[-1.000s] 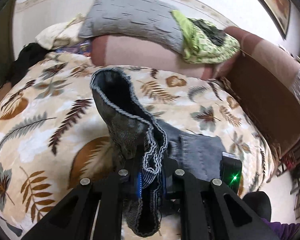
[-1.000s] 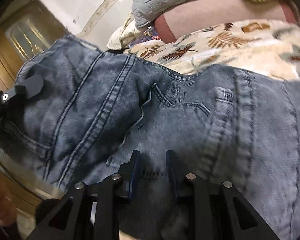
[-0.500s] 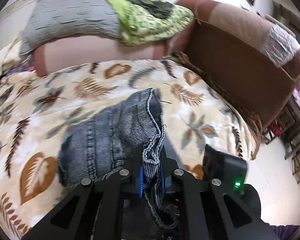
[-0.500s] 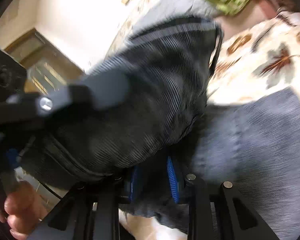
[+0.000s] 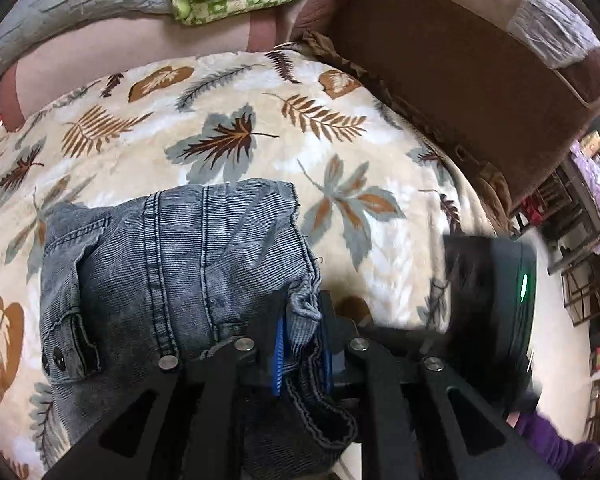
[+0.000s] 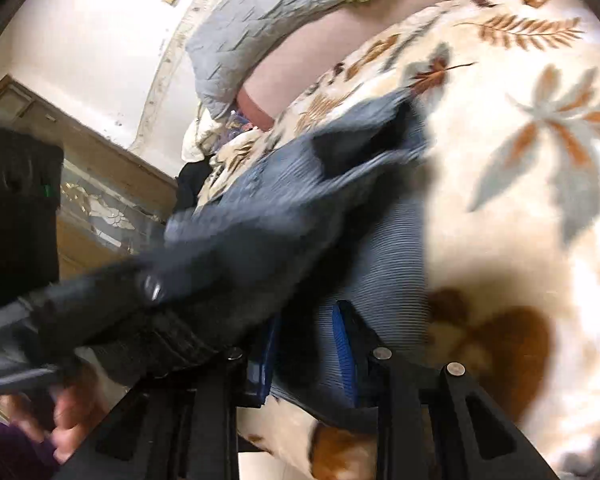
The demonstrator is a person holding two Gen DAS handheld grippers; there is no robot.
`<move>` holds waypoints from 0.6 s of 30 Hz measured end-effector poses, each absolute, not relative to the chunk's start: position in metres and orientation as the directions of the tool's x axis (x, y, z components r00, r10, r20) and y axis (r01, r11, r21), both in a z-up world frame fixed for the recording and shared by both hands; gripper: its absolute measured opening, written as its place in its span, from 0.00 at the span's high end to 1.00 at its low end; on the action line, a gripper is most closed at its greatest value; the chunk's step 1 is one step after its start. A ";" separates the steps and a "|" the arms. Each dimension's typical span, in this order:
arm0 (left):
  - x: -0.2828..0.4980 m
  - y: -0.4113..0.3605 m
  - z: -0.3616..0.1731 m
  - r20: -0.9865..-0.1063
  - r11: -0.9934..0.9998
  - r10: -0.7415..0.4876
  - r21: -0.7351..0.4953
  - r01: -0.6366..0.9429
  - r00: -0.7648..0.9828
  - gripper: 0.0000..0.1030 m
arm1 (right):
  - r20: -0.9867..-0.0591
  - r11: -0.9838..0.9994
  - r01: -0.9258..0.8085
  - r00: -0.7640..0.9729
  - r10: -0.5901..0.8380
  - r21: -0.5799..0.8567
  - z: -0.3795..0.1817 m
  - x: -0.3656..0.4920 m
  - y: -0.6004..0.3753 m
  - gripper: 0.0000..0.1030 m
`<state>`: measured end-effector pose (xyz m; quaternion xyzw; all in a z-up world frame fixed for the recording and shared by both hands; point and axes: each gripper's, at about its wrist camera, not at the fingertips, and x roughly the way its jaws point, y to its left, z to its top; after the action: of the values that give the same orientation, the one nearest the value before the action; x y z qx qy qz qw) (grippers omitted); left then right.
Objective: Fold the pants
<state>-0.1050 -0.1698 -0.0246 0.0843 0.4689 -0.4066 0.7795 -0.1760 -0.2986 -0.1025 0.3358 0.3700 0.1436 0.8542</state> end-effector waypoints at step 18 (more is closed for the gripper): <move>-0.108 -0.090 -0.053 -0.791 0.689 -0.522 -0.170 0.705 0.319 0.50 | -0.521 0.527 0.242 0.703 0.483 0.815 -0.114 -0.093 -0.359 0.30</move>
<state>-0.1077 -0.0901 -0.0529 0.1032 0.4422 -0.3808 0.8055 -0.0931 -0.3595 -0.1144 0.4804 0.3775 0.0764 0.7879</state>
